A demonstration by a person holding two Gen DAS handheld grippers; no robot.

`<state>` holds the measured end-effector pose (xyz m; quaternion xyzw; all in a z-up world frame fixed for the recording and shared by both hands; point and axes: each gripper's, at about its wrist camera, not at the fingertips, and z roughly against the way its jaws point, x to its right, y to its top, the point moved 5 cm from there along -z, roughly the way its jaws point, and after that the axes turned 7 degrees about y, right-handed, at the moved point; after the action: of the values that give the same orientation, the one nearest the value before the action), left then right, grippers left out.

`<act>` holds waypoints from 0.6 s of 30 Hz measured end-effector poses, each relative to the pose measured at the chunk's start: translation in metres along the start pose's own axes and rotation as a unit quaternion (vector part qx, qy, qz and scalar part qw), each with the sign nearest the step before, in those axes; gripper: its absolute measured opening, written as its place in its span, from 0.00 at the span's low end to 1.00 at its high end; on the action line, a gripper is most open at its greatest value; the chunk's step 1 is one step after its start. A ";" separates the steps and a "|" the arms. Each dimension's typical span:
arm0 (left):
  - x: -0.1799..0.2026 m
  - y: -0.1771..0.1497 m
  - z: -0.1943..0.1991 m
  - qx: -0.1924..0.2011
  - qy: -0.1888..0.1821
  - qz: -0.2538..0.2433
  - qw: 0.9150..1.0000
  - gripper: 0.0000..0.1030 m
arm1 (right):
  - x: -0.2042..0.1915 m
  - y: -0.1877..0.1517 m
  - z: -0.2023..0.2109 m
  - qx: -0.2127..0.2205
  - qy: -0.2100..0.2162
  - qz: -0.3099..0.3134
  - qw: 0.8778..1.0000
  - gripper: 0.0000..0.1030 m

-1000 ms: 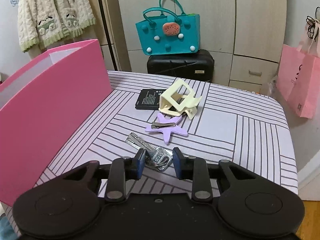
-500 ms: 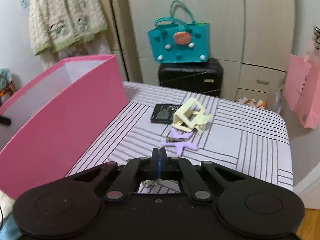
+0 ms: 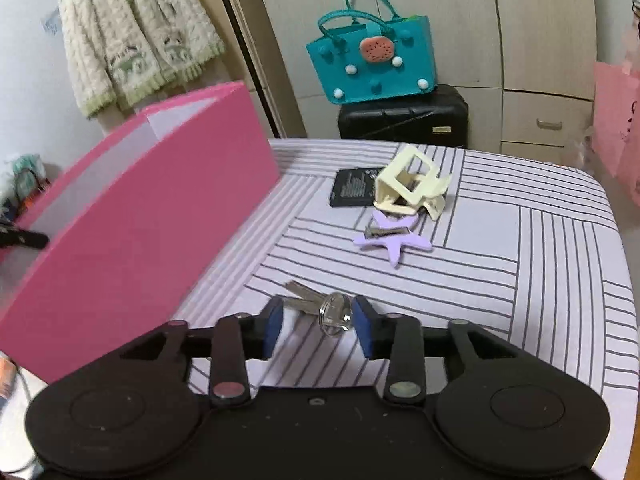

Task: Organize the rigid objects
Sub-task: 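Lift the silver keys with the right tool, then carry the keys with the right tool into the box and release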

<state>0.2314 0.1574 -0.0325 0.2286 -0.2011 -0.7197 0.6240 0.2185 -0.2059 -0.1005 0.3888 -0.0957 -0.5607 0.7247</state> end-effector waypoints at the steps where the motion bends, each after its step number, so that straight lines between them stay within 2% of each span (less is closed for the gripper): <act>1: 0.000 0.000 0.000 0.000 0.000 -0.002 1.000 0.05 | -0.001 -0.001 -0.002 0.004 -0.014 0.009 1.000 0.40; 2: 0.001 0.000 -0.001 -0.001 -0.001 -0.002 1.000 0.05 | -0.001 -0.001 -0.004 0.006 -0.032 0.018 0.999 0.39; 3: 0.001 0.000 -0.001 -0.002 -0.001 -0.001 1.000 0.05 | -0.002 0.001 -0.005 0.006 -0.044 0.026 0.999 0.23; 6: 0.002 0.001 -0.001 -0.002 0.001 -0.005 1.000 0.05 | -0.006 0.007 -0.001 0.008 -0.030 0.028 0.999 0.21; 13: 0.005 0.003 0.003 -0.004 0.005 -0.022 1.000 0.05 | -0.028 0.033 0.021 0.042 -0.016 0.061 0.997 0.21; 18: 0.007 0.007 0.002 -0.029 0.003 -0.042 0.999 0.05 | -0.054 0.062 0.039 0.059 0.000 0.087 0.994 0.21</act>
<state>0.2348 0.1495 -0.0274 0.2212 -0.1684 -0.7502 0.5999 0.2232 -0.1720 -0.0160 0.4213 -0.1622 -0.4886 0.7466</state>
